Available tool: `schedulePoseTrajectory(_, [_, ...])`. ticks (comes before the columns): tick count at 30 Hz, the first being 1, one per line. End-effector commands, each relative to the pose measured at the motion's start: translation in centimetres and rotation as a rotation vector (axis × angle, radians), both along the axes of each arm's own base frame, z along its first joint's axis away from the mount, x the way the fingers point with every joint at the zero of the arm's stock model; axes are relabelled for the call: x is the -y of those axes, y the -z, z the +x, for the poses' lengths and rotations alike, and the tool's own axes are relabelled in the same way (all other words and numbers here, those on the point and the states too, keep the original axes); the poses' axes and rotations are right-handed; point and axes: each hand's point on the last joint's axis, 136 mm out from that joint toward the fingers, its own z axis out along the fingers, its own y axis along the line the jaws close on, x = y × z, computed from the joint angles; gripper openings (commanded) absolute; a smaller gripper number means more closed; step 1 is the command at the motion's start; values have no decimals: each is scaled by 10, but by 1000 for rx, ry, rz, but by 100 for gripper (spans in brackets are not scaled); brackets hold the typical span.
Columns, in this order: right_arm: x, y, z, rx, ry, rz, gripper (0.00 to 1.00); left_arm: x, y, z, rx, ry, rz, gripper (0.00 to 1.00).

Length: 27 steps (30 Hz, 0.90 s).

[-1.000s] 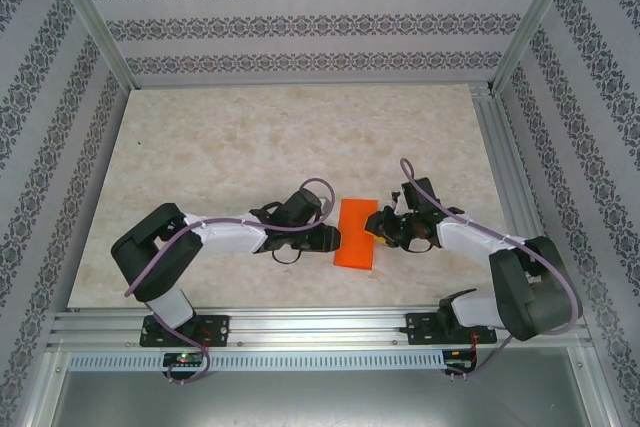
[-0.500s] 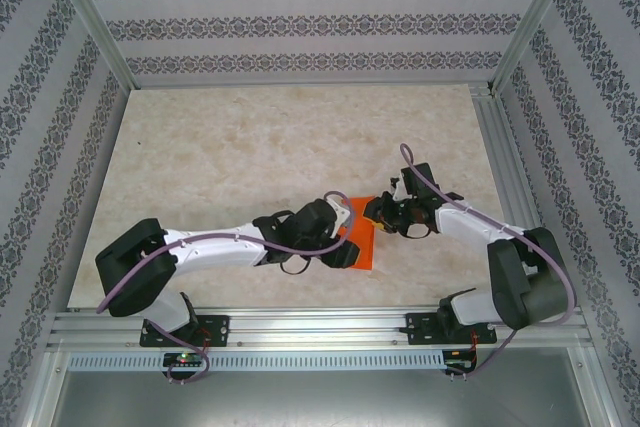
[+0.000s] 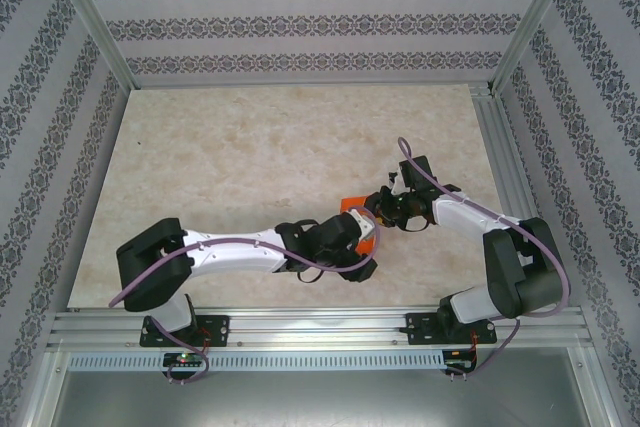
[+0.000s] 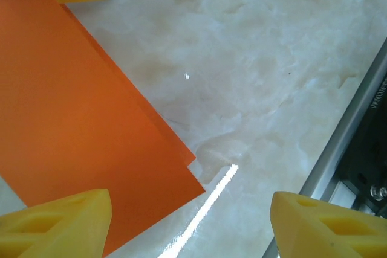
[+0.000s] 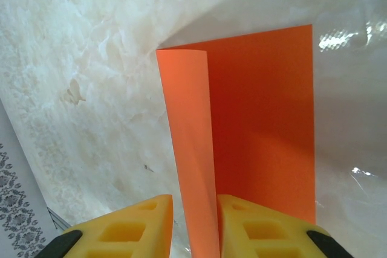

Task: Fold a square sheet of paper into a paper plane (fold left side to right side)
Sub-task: Fold the triangle a second time at the center of the table.

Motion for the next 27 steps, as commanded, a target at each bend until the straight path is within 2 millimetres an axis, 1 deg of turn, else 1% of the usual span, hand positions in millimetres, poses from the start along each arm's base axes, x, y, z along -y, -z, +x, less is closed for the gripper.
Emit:
schedulePoseTrajectory(1, [-2, -4, 5, 8, -13, 10, 26, 1, 9, -2, 32, 17, 76, 71])
schedulePoseTrajectory(5, [-1, -3, 4, 3, -12, 7, 26, -1, 18, 2, 34, -11, 132, 71])
schedulePoseTrajectory(12, [0, -1, 4, -2, -12, 4, 25, 2, 29, 2, 41, -8, 190, 69])
schedulePoseTrajectory(15, [0, 0, 3, -3, -15, 3, 25, 3, 29, 4, 45, -13, 196, 64])
schedulePoseTrajectory(18, [0, 0, 3, -4, -17, 0, 25, 3, 26, 4, 47, -13, 188, 52])
schedulePoseTrajectory(23, [2, 3, 1, -11, -22, -14, 25, 3, 19, 3, 54, -8, 174, 27])
schedulePoseTrajectory(25, [2, 3, 1, -11, -23, -17, 25, 1, 18, 5, 59, -14, 181, 20])
schedulePoseTrajectory(27, [2, 3, 1, -12, -27, -19, 25, 0, 16, 5, 60, -17, 181, 15])
